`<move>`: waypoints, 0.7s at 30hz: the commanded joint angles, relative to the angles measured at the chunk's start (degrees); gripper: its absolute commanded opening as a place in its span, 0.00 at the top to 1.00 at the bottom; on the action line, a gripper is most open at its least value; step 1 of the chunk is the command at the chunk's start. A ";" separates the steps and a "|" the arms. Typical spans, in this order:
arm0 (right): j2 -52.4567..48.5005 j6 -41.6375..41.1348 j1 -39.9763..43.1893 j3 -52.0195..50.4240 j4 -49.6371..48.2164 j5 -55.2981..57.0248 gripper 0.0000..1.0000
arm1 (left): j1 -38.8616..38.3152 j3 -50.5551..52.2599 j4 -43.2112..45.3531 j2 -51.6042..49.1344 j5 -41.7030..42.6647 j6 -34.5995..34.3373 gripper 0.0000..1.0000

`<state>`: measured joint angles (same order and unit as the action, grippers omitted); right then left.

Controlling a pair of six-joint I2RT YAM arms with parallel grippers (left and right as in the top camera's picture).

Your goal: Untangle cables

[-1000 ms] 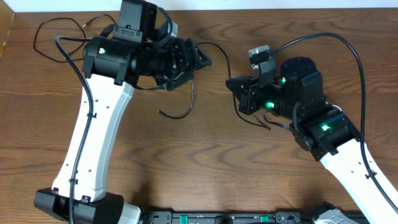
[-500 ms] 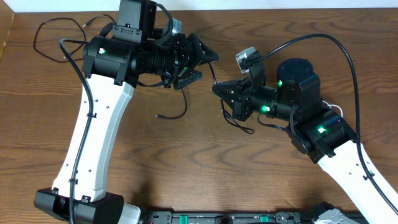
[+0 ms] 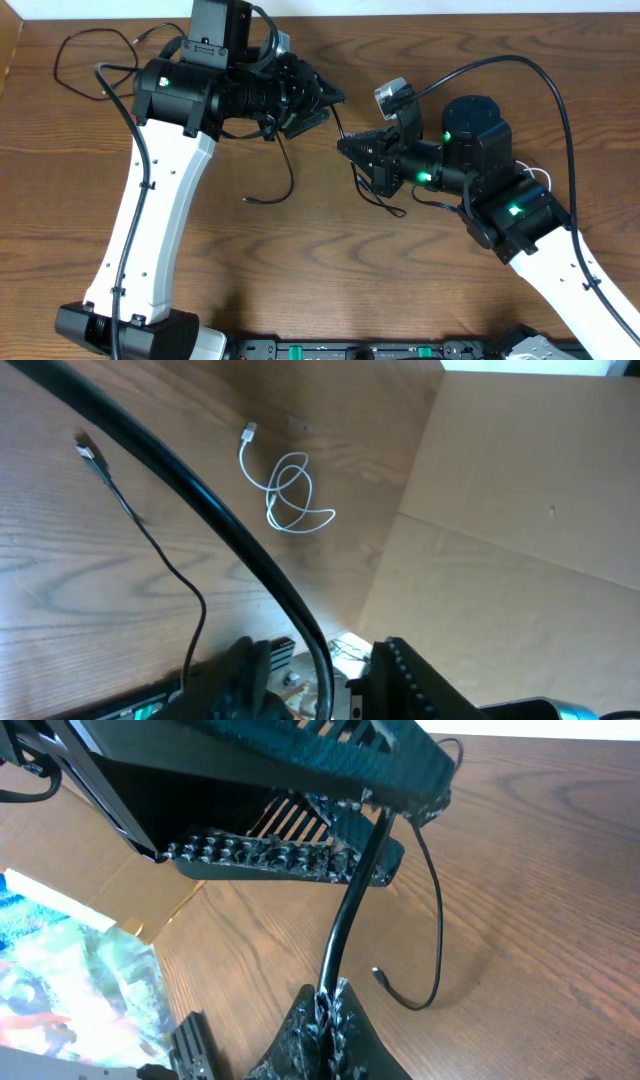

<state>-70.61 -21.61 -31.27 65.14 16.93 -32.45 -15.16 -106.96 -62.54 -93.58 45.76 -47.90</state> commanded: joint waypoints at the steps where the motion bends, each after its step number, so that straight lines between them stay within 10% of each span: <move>1: 0.11 1.05 -0.33 0.31 0.04 -0.74 0.99 | -0.04 -0.09 0.13 -0.72 -0.35 0.39 0.64; 21: 0.11 1.05 -0.33 0.31 0.22 -0.72 0.99 | -0.04 -0.09 0.09 -0.72 -0.35 0.42 0.80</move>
<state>-70.61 -21.61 -31.27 65.14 17.15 -32.60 -15.16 -106.96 -62.54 -93.58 45.74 -47.99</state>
